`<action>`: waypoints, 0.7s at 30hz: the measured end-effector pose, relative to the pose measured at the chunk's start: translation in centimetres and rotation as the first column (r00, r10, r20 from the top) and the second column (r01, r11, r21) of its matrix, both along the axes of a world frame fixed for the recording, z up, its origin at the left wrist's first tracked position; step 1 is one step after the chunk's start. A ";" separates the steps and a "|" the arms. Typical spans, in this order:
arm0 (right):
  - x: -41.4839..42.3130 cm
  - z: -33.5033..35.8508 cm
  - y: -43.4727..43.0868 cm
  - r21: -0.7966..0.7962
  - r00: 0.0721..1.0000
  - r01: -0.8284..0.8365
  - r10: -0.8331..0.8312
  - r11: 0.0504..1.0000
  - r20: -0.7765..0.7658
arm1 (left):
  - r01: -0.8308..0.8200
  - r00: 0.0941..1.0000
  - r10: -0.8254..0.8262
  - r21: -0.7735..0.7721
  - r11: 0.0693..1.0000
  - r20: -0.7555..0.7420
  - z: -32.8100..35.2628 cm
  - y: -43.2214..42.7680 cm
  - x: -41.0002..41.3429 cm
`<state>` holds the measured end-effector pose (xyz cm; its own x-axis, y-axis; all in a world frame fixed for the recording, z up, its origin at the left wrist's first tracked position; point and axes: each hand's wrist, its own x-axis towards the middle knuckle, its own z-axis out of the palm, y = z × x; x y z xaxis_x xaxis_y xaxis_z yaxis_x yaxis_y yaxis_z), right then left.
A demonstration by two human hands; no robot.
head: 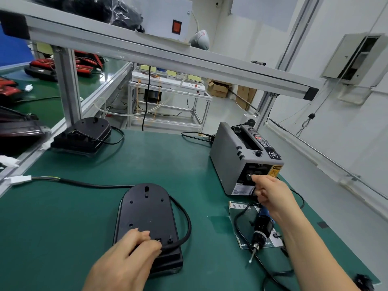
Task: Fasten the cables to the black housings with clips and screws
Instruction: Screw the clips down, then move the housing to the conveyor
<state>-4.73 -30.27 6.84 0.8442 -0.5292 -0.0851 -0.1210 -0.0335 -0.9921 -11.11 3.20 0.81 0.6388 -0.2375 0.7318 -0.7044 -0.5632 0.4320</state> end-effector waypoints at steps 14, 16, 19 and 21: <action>-0.9 0.1 12.9 -0.304 0.782 -0.615 0.614 0.728 -0.112 | -0.218 0.878 0.125 -0.153 0.964 -0.463 2.1 3.8 3.8; -0.4 -0.1 14.4 -0.323 0.750 -0.649 0.650 0.688 -0.122 | -0.255 0.840 0.184 -0.073 0.964 -0.510 2.1 4.6 5.1; 0.2 0.3 16.7 -0.363 0.675 -0.717 0.723 0.596 -0.147 | -0.224 0.764 0.188 0.020 0.974 -0.618 1.7 5.1 5.9; 0.8 0.7 18.0 -0.424 0.636 -0.737 0.752 0.526 -0.174 | -0.167 0.718 0.093 -0.042 0.985 -0.690 1.3 5.1 6.0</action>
<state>-3.92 -12.29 7.50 0.9467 0.3221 0.0018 0.1729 -0.5032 -0.8467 -5.14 8.34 2.06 0.9928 -0.0683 0.0985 -0.1198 -0.5572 0.8217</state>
